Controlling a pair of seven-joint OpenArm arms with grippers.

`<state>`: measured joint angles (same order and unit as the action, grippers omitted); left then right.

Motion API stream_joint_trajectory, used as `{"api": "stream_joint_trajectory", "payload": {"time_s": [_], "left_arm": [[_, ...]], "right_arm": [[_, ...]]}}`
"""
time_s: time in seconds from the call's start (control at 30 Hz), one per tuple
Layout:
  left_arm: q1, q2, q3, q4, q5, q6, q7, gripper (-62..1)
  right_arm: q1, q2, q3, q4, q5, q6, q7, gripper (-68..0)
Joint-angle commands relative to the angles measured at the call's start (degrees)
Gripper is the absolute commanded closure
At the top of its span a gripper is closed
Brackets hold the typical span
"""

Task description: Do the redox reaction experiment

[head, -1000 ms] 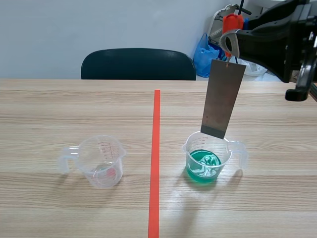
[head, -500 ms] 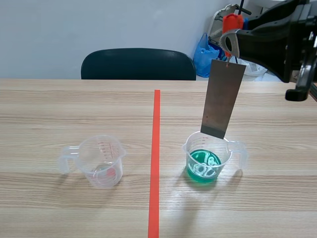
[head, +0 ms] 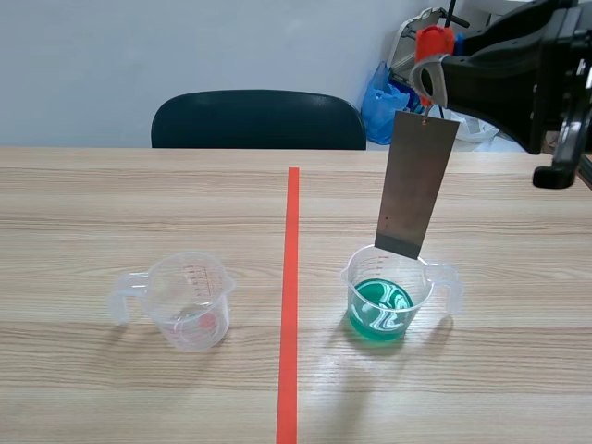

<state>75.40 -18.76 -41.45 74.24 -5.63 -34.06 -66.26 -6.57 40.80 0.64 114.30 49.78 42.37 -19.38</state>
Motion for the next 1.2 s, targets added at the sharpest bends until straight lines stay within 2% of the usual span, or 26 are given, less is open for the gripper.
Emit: {"api": "stream_joint_trajectory", "payload": {"time_s": [0.0,1.17], "left_arm": [[0.04,-0.17,-0.39,0.55,-0.74,0.33,-0.83,-62.3],[0.04,-0.17,-0.39,0.55,-0.74,0.33,-0.81,-62.3]], "right_arm": [[0.52,0.76,0.63,0.83,0.83,0.35,1.29,-0.6],[0.83,0.46,-0.39,0.83,0.81,0.35,1.29,-0.6]]}}
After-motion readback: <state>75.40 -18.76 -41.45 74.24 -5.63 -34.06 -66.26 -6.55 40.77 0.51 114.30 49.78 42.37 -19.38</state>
